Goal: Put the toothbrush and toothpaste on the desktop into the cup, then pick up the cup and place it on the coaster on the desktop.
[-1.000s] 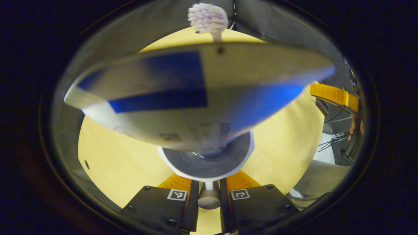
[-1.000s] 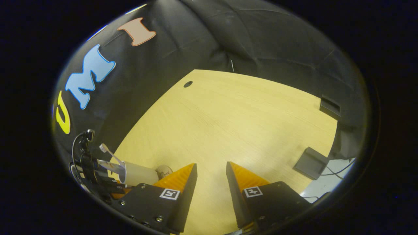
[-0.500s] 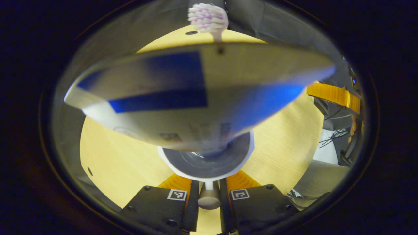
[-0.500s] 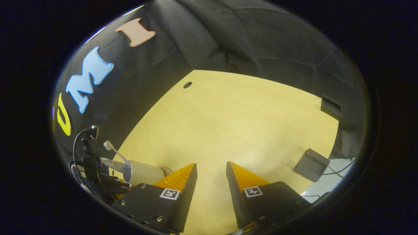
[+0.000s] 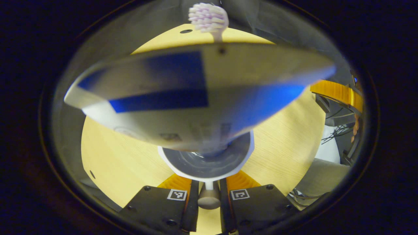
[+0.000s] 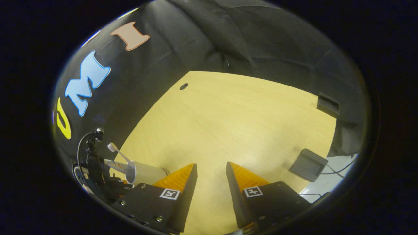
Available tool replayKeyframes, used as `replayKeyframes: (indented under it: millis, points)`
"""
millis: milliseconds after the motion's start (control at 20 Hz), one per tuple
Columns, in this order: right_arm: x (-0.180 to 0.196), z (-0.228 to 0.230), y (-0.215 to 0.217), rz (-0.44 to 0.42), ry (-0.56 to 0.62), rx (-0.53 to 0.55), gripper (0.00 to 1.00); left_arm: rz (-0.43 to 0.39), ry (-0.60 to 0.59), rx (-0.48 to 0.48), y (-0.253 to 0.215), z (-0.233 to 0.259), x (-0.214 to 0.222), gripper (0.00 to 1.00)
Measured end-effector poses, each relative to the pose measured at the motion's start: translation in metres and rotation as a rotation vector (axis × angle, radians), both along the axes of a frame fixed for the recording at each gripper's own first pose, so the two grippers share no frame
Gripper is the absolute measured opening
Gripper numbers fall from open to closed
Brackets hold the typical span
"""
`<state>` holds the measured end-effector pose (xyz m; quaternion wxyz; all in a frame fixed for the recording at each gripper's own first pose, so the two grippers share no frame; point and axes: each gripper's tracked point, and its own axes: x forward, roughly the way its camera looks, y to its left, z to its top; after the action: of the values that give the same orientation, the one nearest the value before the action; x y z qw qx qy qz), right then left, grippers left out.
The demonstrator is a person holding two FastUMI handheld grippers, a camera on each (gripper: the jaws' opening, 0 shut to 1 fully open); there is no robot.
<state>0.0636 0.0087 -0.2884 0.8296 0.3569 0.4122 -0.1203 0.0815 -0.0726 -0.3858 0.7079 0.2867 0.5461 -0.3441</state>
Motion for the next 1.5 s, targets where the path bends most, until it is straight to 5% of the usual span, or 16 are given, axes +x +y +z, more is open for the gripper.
replayKeyframes:
  millis: [500,750,1500]
  points:
    - [0.004,-0.003,-0.005,-0.007,0.005,0.005,0.57,0.014,0.004,0.009,0.01,0.002,0.008,0.36]
    - [0.008,-0.001,0.007,0.033,0.006,0.005,0.57,0.018,-0.03,-0.004,0.012,0.017,0.004,0.46]
    - [0.039,0.035,0.064,0.307,-0.109,-0.081,0.57,0.225,-0.151,-0.151,0.049,0.062,-0.024,0.45]
